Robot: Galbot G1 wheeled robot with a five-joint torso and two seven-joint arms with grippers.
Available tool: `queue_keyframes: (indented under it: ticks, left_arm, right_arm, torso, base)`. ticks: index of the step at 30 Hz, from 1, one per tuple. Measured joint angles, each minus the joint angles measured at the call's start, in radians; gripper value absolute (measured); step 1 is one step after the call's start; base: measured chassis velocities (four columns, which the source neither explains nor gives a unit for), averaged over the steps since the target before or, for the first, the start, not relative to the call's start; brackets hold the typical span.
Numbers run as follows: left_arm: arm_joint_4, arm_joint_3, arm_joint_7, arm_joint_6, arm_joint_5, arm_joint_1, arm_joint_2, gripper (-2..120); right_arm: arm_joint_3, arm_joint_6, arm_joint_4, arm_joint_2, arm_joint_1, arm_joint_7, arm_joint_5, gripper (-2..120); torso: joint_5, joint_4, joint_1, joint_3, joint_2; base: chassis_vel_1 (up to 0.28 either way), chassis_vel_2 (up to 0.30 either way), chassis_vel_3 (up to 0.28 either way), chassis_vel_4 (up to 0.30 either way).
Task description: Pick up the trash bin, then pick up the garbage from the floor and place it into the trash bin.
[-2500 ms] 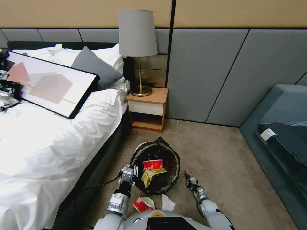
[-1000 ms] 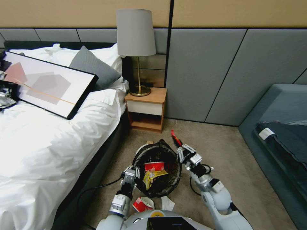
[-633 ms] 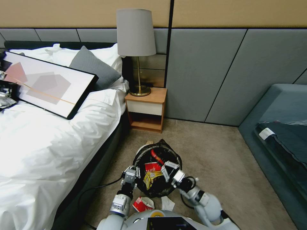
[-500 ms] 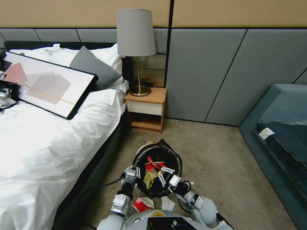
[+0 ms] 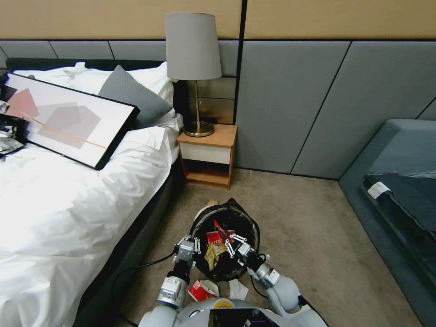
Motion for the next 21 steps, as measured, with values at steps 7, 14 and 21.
queue_keyframes:
  ticks: [7, 14, 21]
  left_arm:
    - [0.004, 0.001, 0.000, -0.002, 0.001, -0.001, -0.001, 1]
    - [0.007, 0.005, 0.002, -0.004, 0.002, -0.003, -0.001, 1]
    - [0.007, 0.008, 0.001, -0.005, 0.002, -0.002, 0.003, 1]
  right_arm:
    - [0.008, 0.000, 0.005, 0.001, -0.001, 0.000, 0.000, 65]
    - [0.012, -0.001, 0.008, -0.004, 0.003, 0.000, -0.004, 85]
    - [0.015, 0.002, 0.032, -0.007, -0.010, -0.001, -0.006, 108]
  torso:
    - [0.0000, 0.0000, 0.000, 0.000, 0.000]
    - [0.0000, 0.0000, 0.000, 0.000, 0.000]
    - [0.0000, 0.0000, 0.000, 0.000, 0.000]
  base:
    - [0.000, 0.000, 0.000, 0.000]
    - [0.000, 0.000, 0.000, 0.000]
    - [0.000, 0.000, 0.000, 0.000]
